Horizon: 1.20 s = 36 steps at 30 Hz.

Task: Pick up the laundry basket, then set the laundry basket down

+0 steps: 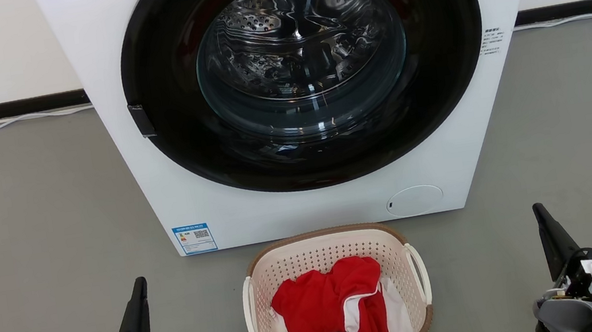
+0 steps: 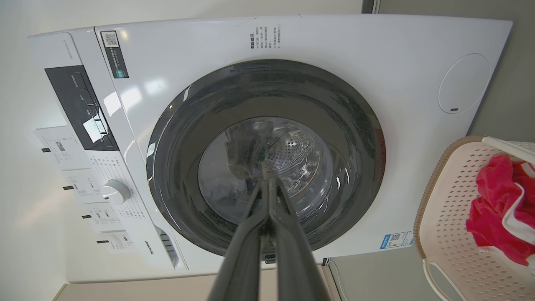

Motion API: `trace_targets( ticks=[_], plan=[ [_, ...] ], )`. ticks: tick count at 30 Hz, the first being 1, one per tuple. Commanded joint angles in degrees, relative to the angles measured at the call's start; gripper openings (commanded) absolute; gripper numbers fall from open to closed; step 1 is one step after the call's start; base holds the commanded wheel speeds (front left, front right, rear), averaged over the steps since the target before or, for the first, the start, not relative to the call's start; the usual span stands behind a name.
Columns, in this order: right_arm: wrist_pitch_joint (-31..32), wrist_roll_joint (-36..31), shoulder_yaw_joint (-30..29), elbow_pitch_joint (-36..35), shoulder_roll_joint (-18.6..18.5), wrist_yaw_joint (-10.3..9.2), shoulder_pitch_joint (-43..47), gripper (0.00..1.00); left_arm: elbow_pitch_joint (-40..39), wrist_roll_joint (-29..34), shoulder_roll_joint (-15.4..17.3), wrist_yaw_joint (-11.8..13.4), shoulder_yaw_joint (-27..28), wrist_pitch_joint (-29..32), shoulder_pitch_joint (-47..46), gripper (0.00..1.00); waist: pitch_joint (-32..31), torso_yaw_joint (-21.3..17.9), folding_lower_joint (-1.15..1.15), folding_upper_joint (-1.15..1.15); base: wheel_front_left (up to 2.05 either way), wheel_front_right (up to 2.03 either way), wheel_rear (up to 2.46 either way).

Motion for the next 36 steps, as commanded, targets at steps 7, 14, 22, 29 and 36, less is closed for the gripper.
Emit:
trace_targets(
  ticks=[7, 14, 22, 29, 36],
  plan=[
    [0.44, 0.39, 1.06, -1.75, -0.18, 0.42, -1.38, 0.0, -1.66, -0.26, 0.61, -0.42, 1.76, 0.36, -3.19, 0.0, 0.0, 0.0, 0.0, 0.0, 0.0, 0.0, 0.0],
    [0.43, 0.39, 1.06, -1.75, -0.18, 0.42, -1.38, 0.0, -1.66, -0.26, 0.61, -0.42, 1.76, 0.36, -3.19, 0.0, 0.0, 0.0, 0.0, 0.0, 0.0, 0.0, 0.0],
    [0.43, 0.39, 1.06, -1.75, -0.18, 0.42, -1.38, 0.0, -1.66, -0.27, 0.61, -0.42, 1.76, 0.36, -3.19, 0.0, 0.0, 0.0, 0.0, 0.0, 0.0, 0.0, 0.0],
    [0.43, 0.39, 1.06, -1.75, -0.18, 0.42, -1.38, 0.0, -1.66, -0.27, 0.61, -0.42, 1.76, 0.36, -3.19, 0.0, 0.0, 0.0, 0.0, 0.0, 0.0, 0.0, 0.0],
    [0.43, 0.39, 1.06, -1.75, -0.18, 0.42, -1.38, 0.0, -1.66, -0.27, 0.61, -0.42, 1.76, 0.36, -3.19, 0.0, 0.0, 0.0, 0.0, 0.0, 0.0, 0.0, 0.0]
  ],
)
